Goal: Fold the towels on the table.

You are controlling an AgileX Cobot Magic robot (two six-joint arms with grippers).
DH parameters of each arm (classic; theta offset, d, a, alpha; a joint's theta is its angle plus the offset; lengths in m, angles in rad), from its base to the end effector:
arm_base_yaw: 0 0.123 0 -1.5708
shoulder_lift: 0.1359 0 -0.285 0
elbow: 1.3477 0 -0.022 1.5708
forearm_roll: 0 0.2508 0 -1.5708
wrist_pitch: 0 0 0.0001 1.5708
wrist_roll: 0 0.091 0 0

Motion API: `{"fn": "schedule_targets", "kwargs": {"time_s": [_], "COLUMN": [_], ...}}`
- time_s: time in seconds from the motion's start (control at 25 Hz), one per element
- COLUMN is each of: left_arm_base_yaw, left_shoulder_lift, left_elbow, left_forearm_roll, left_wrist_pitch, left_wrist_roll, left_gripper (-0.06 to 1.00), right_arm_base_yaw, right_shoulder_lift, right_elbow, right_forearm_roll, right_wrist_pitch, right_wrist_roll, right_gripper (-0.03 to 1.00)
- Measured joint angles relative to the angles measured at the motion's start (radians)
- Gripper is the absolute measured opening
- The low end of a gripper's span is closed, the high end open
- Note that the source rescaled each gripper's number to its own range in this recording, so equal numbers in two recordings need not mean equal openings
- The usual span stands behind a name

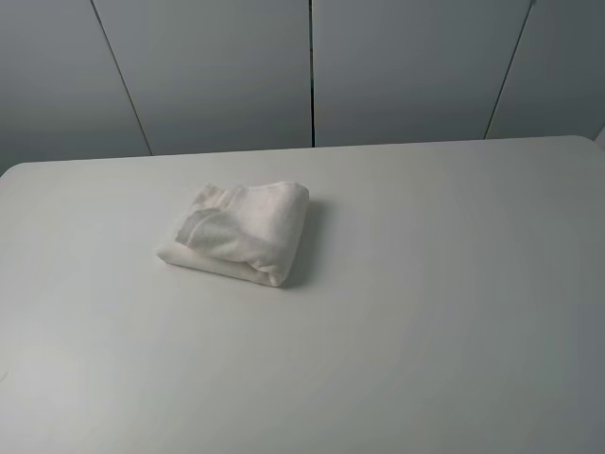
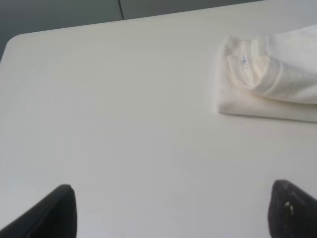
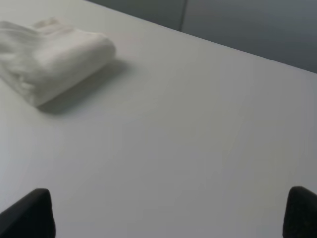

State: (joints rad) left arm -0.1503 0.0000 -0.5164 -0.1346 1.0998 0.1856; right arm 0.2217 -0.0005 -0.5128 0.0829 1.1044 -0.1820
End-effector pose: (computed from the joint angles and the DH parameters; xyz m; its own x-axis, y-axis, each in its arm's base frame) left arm -0.0103 -0.0094 0.2793 -0.4326 0.1899 -0.8814 0.3088 0.9496 0.0531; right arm -0.0097 0.0047 0.2775 -0.4242 -0.2430 -0.8724 -0.3473 0.9333 -0.0911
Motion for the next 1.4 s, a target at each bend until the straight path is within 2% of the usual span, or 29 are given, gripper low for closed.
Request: {"fn": "schedule_targets", "kwargs": {"time_s": [0.48,0.68,0.92,1.4], "left_arm_base_yaw": [-0.022,-0.028,-0.073,-0.079], "left_shoulder_lift": [0.0,0.0,0.0,0.0], "left_elbow": [0.0,0.0,0.0,0.0], "left_forearm_roll": [-0.008,-0.008,-0.014,-0.018], "left_wrist_pitch": [-0.005,-0.005,-0.005,-0.005], "left_wrist_roll": [0.002,0.004,0.004,0.002], "left_gripper": [1.0,1.0,1.0,1.0], "right_arm_base_yaw": [-0.126,-0.13,-0.131,-0.131], "right_shoulder_lift": [0.0,0.0,0.0,0.0], "right_elbow": [0.0,0.0,0.0,0.0], "right_forearm_roll": [-0.015,-0.017,-0.017,-0.017], "right_wrist_pitch": [0.0,-0.002,-0.002,-0.002], "right_wrist_roll": [0.011,0.016,0.014,0.014], "right_gripper": [1.0,1.0,1.0,1.0]}}
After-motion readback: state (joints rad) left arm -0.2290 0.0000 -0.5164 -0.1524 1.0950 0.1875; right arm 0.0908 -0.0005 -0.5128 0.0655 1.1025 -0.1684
